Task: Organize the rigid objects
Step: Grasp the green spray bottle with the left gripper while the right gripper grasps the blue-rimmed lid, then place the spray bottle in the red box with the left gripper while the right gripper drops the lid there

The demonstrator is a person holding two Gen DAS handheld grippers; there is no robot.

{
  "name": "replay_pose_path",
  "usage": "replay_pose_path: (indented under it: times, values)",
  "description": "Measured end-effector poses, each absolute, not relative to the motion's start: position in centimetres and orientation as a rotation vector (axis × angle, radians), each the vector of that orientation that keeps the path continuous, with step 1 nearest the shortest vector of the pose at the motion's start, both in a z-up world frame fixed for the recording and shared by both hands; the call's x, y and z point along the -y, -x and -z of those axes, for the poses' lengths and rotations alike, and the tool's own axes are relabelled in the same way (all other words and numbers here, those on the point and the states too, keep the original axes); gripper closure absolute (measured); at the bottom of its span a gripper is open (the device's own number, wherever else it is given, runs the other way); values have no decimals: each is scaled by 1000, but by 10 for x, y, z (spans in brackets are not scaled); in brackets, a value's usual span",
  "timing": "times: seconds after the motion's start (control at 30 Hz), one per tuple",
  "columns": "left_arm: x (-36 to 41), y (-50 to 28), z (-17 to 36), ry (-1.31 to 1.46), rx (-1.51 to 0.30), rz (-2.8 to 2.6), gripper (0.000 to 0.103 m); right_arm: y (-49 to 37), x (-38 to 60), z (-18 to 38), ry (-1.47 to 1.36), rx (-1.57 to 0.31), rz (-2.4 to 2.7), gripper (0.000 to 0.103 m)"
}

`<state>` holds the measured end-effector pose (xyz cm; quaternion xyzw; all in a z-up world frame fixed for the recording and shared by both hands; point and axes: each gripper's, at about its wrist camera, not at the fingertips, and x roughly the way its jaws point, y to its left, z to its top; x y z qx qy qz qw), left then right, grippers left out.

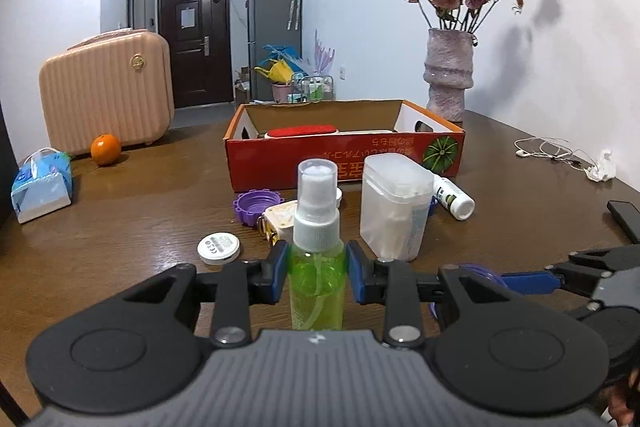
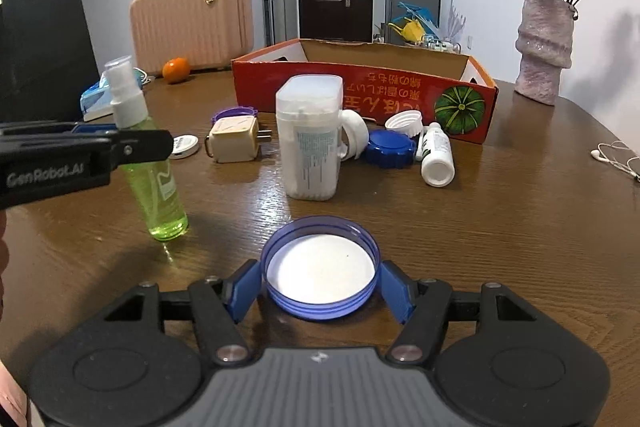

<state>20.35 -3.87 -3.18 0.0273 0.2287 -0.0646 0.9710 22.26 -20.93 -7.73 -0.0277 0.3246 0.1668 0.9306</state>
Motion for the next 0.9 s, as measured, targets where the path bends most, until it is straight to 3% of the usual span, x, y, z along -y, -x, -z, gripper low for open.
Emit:
replay_pose_path:
  times: [0.43, 0.63, 0.9]
  values:
    - [37, -206, 35, -44, -485, 141, 72, -232, 209, 78, 29, -664, -364, 39]
    - [19, -212, -4, 16, -422, 180, 72, -228, 221, 45, 2, -561, -390, 39]
    - [-4, -346, -77, 14, -379, 194, 72, -328, 253, -27, 10, -442, -384, 39]
